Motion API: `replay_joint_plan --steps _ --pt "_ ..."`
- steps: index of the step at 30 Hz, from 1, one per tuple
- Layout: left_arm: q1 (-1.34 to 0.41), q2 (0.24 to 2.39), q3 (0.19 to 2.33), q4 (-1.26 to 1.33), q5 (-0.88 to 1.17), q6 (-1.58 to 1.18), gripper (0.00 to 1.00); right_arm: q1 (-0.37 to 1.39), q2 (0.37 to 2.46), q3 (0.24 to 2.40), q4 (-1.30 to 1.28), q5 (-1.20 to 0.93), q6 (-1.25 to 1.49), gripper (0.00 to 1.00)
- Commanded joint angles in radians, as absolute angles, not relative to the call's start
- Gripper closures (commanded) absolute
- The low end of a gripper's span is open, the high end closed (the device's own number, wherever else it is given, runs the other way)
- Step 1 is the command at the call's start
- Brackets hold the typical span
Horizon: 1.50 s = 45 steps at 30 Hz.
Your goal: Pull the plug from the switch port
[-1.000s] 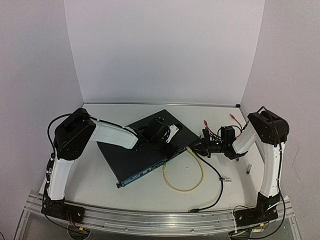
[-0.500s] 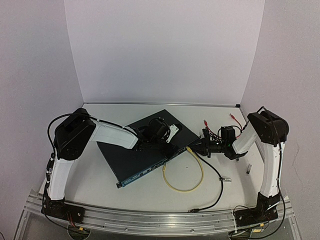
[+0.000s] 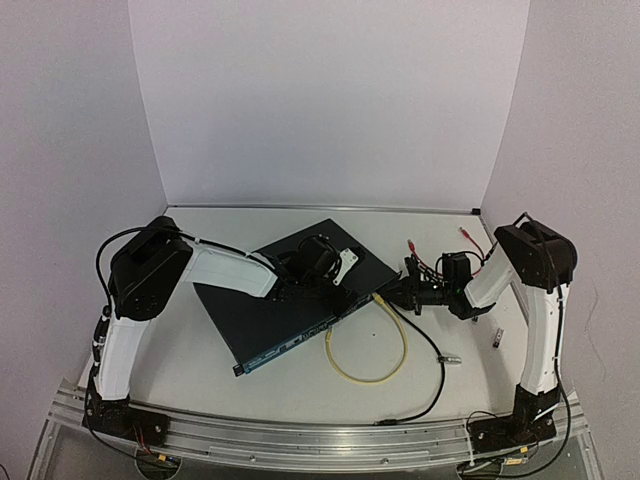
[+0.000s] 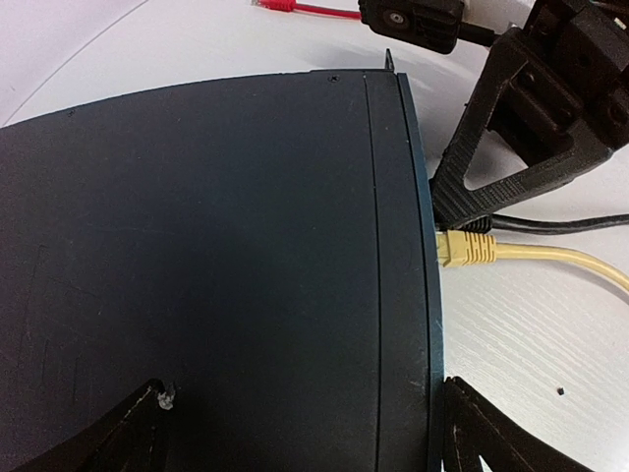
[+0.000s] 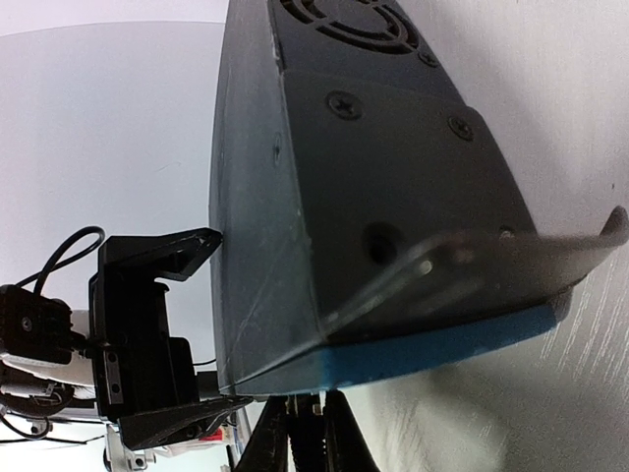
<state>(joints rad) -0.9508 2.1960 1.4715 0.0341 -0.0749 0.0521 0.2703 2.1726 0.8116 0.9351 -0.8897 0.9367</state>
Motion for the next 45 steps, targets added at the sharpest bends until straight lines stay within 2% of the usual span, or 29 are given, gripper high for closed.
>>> replay_joint_plan --steps 1,5,25,30,39,45 --pt "-0.925 2.292 1.45 -0.143 -0.081 0.017 0.07 0.298 2.259 0.795 0.829 -0.824 0.919 0.95" --pt "-0.924 2.291 1.446 -0.14 -0.084 0.017 0.07 0.311 2.267 0.796 0.829 -0.817 0.919 1.0" --pt "-0.888 2.314 1.43 -0.154 -0.123 -0.051 0.08 0.291 2.29 0.652 0.84 -0.824 0.907 1.0" --pt "-0.882 2.329 1.444 -0.18 -0.141 -0.055 0.08 0.29 2.221 0.599 0.824 -0.832 0.908 1.0" --pt "-0.879 2.319 1.428 -0.171 -0.13 -0.052 0.08 0.289 2.152 0.568 0.634 -0.809 0.876 1.0" --pt "-0.879 2.312 1.423 -0.159 -0.112 -0.048 0.08 0.275 1.989 0.557 0.574 -0.656 0.86 1.0"
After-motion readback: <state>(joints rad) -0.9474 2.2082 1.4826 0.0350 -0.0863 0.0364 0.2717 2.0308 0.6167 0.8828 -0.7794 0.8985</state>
